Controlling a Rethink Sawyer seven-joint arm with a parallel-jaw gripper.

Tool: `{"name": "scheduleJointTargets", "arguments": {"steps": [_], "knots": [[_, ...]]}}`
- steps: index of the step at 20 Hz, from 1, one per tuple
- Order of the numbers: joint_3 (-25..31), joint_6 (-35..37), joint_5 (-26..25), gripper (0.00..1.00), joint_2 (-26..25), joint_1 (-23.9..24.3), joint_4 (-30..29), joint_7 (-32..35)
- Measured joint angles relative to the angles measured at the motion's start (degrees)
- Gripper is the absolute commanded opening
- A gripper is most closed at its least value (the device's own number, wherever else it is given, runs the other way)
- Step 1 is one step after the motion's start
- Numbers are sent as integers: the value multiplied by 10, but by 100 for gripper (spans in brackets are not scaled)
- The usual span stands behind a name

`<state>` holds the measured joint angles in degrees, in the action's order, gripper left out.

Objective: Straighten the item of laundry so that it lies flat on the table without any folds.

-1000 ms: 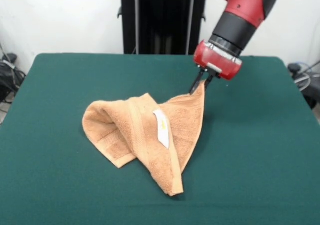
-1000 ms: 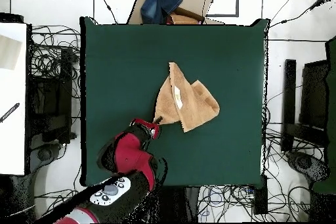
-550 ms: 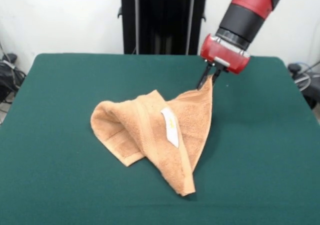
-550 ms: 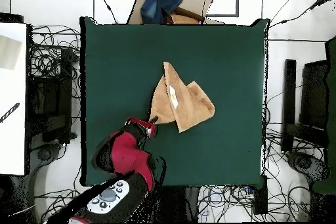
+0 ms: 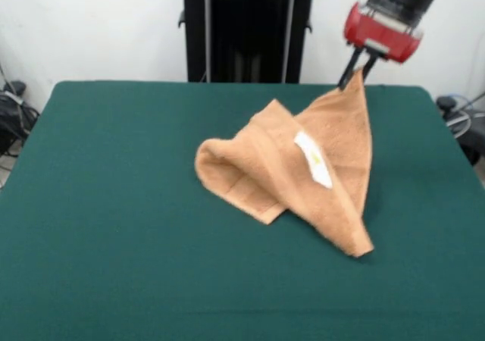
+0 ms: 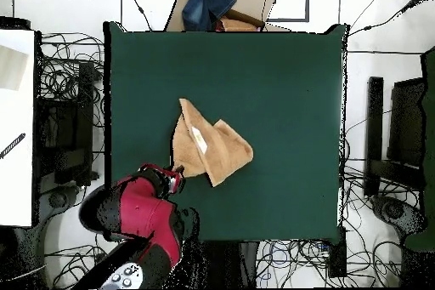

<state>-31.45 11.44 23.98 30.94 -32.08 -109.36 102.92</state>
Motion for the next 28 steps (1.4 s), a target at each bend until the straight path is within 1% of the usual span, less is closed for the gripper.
{"name": "scheduleJointTargets", "arguments": {"steps": [4,11,16,22,28], "knots": [[-17,65,-1,0,33,-14,4,0],[-49,133,-3,0,69,-48,18,0],[-76,189,-3,0,87,-76,43,0],[-97,240,-3,0,100,-101,69,0],[-106,247,-3,0,101,-110,79,0]]}}
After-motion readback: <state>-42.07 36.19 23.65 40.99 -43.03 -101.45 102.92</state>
